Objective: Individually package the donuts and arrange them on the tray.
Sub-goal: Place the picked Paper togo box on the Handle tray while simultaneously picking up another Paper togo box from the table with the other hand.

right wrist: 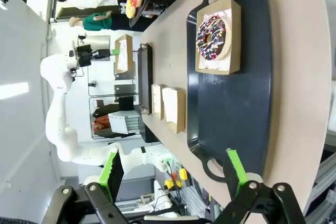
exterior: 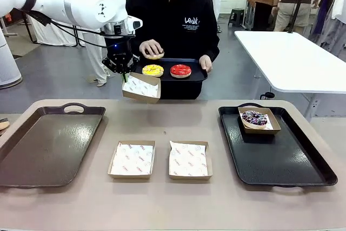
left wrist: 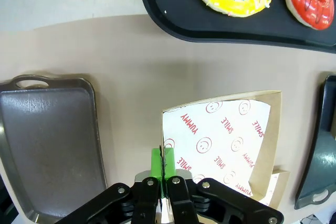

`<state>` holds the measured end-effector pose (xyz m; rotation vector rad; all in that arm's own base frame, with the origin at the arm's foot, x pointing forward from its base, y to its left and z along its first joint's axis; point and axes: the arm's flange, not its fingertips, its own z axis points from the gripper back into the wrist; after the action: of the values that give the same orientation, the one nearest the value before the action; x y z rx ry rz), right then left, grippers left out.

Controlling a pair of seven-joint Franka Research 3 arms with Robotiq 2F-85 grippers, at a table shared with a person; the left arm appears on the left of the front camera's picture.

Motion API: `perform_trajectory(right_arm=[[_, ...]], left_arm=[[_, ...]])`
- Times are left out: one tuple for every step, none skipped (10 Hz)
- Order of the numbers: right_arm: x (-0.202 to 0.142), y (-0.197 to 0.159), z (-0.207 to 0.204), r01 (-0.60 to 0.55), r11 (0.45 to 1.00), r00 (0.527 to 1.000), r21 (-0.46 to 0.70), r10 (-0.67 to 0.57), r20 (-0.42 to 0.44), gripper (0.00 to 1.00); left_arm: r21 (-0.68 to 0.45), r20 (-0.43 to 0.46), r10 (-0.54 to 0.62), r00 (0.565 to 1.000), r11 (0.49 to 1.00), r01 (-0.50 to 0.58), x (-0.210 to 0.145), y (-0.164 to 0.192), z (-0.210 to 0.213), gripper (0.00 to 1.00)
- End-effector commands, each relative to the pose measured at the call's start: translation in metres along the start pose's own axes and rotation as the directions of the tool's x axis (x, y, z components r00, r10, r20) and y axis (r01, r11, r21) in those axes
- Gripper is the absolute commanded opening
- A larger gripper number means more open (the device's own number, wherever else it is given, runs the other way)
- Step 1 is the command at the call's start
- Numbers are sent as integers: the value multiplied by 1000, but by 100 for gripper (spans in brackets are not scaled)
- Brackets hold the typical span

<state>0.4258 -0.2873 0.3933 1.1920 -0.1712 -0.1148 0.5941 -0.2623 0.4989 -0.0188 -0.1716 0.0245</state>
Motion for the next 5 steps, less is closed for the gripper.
perform_trajectory(right_arm=[[-2,2,2,13,1000,1000,11,-13,-5,100],[-2,2,2,13,1000,1000,11,-13,-5,100],[-2,2,2,13,1000,1000,11,-13,-5,100],[-2,2,2,13,1000,1000,11,-13,-5,100],[-2,2,2,13,1000,1000,11,-13,-5,100]], left_arm=[[28,6,36,999,999,-36,7,-6,5,0],[29,4,35,999,999,-35,6,-5,6,0],[20,-5,30,1000,999,-30,5,-6,5,0],[-5,-13,12,1000,1000,-12,1,-5,3,0],[2,4,8,1000,1000,-8,3,-1,5,0]])
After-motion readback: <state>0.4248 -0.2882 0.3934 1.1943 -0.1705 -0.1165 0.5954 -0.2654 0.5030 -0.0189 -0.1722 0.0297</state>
